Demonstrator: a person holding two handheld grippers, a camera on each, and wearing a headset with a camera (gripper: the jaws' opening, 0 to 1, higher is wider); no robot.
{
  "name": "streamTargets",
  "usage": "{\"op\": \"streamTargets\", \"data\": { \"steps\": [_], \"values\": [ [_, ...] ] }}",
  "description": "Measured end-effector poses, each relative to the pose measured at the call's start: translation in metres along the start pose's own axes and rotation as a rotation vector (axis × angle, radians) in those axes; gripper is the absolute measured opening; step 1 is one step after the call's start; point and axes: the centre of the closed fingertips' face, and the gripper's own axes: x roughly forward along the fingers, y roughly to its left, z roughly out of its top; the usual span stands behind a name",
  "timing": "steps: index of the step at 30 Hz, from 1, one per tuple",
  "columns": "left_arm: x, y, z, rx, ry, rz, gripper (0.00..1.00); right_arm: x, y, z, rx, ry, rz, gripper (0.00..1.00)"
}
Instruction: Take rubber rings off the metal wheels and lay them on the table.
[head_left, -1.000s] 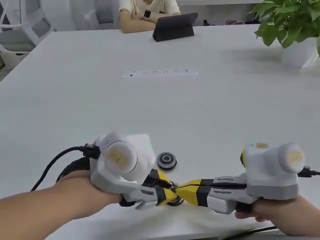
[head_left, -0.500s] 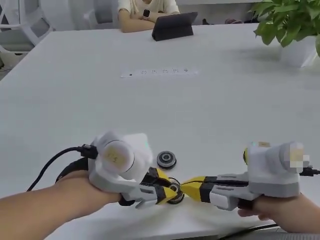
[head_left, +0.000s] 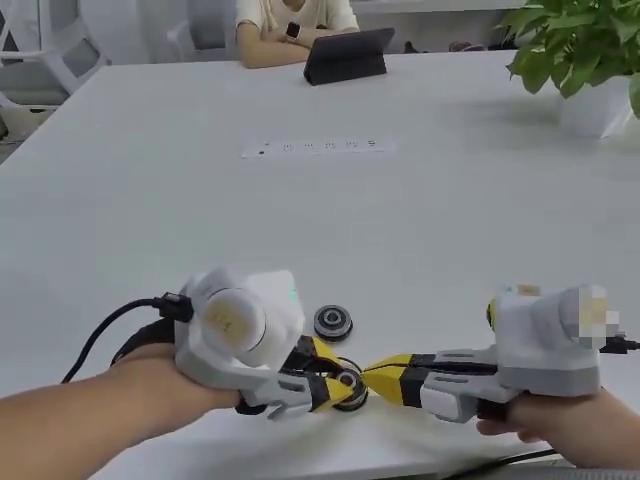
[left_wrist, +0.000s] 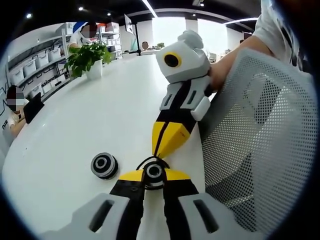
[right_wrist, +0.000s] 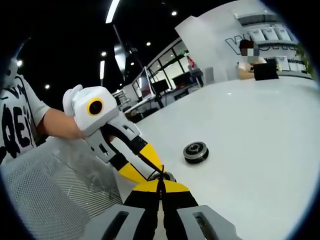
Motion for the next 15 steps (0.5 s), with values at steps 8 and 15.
{"op": "streamTargets", "data": {
  "steps": [8, 15],
  "values": [
    [-0.007, -0.001, 0.002, -0.017, -0.004, -0.014, 0.18, -0.001, 0.0, 0.002, 0.001, -0.004, 0.006, 0.0],
    [-0.013, -0.002, 0.006, -0.043, -0.023, -0.021, 0.22, -0.004, -0.001, 0.008, 0.007, -0.018, 0.011, 0.0]
  ]
}}
